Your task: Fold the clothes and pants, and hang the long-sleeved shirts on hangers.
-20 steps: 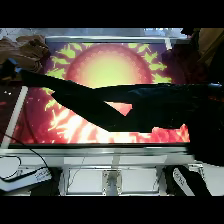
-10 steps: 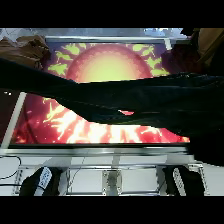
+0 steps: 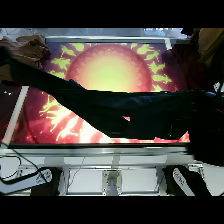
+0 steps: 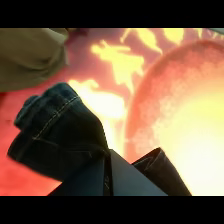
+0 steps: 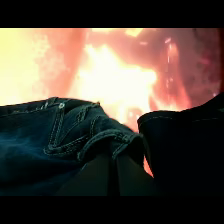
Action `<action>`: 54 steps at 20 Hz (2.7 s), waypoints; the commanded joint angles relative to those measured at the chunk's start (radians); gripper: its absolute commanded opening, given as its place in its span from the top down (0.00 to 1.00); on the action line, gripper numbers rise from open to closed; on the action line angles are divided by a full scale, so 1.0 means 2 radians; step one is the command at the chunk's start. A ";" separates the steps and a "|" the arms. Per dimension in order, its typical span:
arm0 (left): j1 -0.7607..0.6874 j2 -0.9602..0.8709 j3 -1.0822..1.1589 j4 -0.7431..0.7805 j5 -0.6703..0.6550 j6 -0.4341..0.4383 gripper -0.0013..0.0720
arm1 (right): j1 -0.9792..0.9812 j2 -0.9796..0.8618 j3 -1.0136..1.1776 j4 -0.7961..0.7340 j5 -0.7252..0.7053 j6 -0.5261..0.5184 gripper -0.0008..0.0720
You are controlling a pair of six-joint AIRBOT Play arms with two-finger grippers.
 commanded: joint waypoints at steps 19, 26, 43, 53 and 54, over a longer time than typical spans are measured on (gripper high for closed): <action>-0.054 -0.278 0.154 -0.014 0.123 -0.096 0.08 | 0.000 -0.283 0.156 -0.002 -0.103 0.082 0.45; 0.009 -0.180 0.061 0.086 -0.192 -0.083 0.33 | -0.059 -0.126 0.130 -0.054 0.049 0.026 0.45; -0.019 -0.119 -0.252 -0.173 0.019 -0.070 0.33 | -0.081 0.077 0.030 -0.010 0.069 0.003 0.45; -0.050 -0.152 -0.251 -0.206 0.085 -0.070 0.83 | -0.081 0.077 0.030 0.000 0.069 0.003 0.45; -0.049 -0.149 -0.251 -0.206 0.093 -0.070 0.96 | -0.081 0.077 0.030 -0.001 0.069 0.003 0.45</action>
